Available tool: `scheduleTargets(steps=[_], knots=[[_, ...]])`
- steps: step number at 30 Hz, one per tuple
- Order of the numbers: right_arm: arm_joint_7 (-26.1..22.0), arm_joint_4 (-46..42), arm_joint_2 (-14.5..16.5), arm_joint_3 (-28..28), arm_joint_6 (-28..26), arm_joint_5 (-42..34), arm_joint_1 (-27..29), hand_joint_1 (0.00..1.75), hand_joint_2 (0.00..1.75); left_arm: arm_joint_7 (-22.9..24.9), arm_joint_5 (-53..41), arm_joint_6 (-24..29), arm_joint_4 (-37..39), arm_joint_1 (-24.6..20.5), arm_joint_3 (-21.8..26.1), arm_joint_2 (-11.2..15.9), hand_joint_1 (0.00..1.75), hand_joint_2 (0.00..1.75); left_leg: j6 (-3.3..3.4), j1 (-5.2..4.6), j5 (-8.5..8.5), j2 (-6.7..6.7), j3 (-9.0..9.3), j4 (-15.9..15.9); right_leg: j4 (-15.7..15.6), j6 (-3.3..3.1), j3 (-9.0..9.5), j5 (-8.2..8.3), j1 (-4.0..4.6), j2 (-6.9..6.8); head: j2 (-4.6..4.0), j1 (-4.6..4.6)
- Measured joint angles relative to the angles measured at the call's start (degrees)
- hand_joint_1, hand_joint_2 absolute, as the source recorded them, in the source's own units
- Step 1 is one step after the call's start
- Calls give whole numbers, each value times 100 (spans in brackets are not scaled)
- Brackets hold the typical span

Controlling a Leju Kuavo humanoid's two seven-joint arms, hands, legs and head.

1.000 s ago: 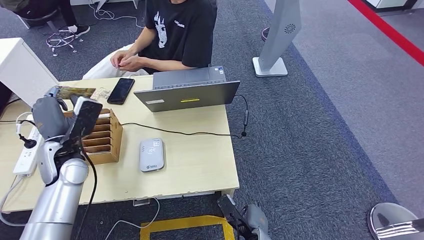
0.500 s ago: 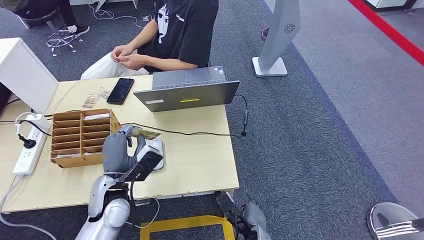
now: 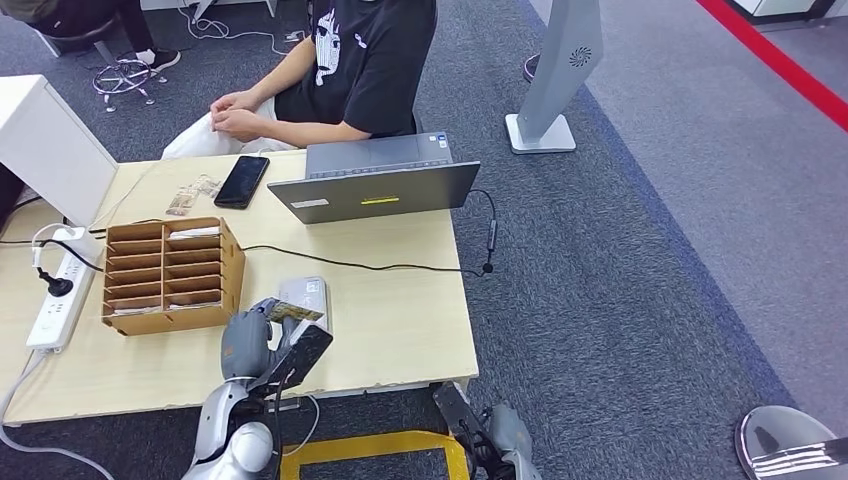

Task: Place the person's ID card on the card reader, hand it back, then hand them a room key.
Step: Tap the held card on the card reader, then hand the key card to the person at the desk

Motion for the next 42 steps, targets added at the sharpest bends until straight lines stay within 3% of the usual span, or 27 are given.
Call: scheduleTargets(steps=[14, 33, 37, 42], knots=[[-431, 190, 0, 187, -135, -481, -136, 0, 175, 582, -1044, 544, 1512, -498, 200, 251, 175, 175, -1, 0, 2, -1, 0, -1, 2, 0, 2, 0, 0, -1, 0, 0], [-408, 319, 0, 287, -203, -559, -173, 0, 175, 283, -1009, 528, 1723, -586, 313, 232, 175, 175, -2, 0, 3, -1, 3, 0, 2, 0, 3, 0, 0, -1, 0, -1], [-312, 315, -4, 291, -209, -542, -163, 0, 175, -63, -764, 530, 1313, -498, 328, 232, 175, 175, -2, 0, 3, -1, 1, 1, 2, 0, 2, 0, 0, -1, 0, -1], [-27, 166, -35, 291, -211, -348, -52, 0, 175, -23, -638, 288, -497, -392, 328, 378, 175, 175, -1, 0, 3, -1, -3, 2, 2, 0, -1, 0, 0, -1, 0, 1]])
